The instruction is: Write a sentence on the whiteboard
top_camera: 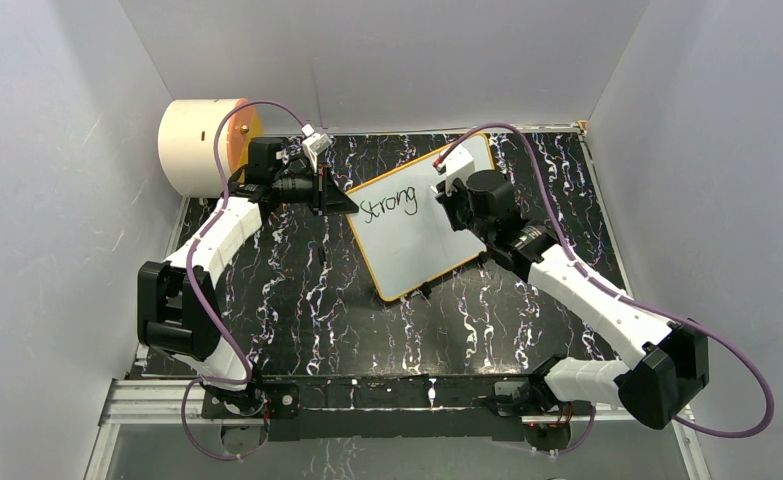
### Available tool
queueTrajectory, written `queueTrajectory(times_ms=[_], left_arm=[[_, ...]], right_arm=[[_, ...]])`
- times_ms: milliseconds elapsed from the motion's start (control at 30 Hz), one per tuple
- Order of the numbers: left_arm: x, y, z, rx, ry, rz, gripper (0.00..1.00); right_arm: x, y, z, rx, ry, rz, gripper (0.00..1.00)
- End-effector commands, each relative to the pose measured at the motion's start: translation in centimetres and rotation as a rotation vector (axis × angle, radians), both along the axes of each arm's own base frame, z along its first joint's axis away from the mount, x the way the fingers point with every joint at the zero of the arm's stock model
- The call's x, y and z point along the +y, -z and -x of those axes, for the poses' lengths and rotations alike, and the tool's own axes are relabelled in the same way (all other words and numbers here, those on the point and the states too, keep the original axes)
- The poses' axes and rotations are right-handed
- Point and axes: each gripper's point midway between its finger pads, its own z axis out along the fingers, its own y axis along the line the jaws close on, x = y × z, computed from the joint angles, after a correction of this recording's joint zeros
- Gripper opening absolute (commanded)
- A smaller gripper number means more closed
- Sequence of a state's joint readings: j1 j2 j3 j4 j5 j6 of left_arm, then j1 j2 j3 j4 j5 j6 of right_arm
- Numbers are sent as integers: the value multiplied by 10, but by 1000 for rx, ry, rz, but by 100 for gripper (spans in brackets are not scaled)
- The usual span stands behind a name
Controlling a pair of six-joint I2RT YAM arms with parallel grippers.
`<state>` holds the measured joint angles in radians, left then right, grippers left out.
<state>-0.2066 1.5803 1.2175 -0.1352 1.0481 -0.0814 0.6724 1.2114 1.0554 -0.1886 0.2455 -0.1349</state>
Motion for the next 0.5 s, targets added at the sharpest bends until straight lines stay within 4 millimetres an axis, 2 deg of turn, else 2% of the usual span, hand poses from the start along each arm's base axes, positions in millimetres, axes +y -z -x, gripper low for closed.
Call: queueTrajectory(times_ms=[0, 467], left_arm=[[0, 1, 10, 4, 21, -1, 0], [0, 1, 10, 5, 24, 1, 0]], right_arm=[[12, -40, -12, -96, -17, -79, 0], [11, -33, -17, -87, -4, -52, 0]])
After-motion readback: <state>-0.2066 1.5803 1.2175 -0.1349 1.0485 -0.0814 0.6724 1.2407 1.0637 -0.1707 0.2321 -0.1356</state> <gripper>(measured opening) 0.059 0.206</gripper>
